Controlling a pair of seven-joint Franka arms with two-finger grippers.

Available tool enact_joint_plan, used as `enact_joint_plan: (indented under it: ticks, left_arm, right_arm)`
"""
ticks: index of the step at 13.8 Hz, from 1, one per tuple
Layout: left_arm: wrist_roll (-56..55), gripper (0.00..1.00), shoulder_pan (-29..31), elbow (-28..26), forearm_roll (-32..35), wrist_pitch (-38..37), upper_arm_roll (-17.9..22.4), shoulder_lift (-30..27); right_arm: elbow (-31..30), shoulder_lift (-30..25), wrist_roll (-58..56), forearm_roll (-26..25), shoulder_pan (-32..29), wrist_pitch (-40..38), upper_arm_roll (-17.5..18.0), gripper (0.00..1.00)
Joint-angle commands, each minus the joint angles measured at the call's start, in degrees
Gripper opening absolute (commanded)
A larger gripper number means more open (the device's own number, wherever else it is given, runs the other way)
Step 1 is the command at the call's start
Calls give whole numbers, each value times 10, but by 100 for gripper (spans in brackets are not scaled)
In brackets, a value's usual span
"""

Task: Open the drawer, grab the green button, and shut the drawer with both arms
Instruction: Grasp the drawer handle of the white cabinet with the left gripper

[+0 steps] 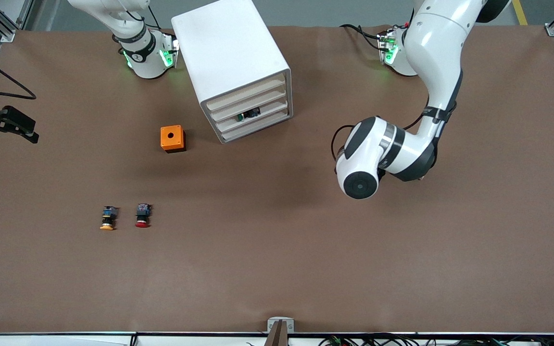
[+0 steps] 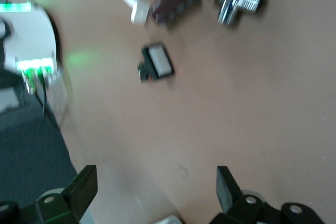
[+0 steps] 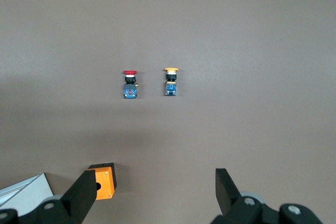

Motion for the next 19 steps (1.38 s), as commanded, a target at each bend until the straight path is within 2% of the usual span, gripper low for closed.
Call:
enact_joint_plan:
  ticks: [1,5,9,17,19]
  left_arm:
    - [-53,100,-1,12,-101,-7,4,7]
    - [-138,99,-4,11,-232,-8,4,42]
    - [-166,95,-11,12,-319,-7,4,72]
    - [-320,90,-38,14,-428,-6,5,134]
    - [-326,87,-47,14,-449,-6,5,140]
  right_arm:
    - [3,-4,3,-10,-9,-7,10,100]
    - [3,-4,4,-10,-9,-7,10,100]
    - [3,-4,5,-10,-8,-10,10,100]
    - [3,-4,4,-10,-11,-11,11,100]
    - [3,-4,4,-10,-13,-11,13,100]
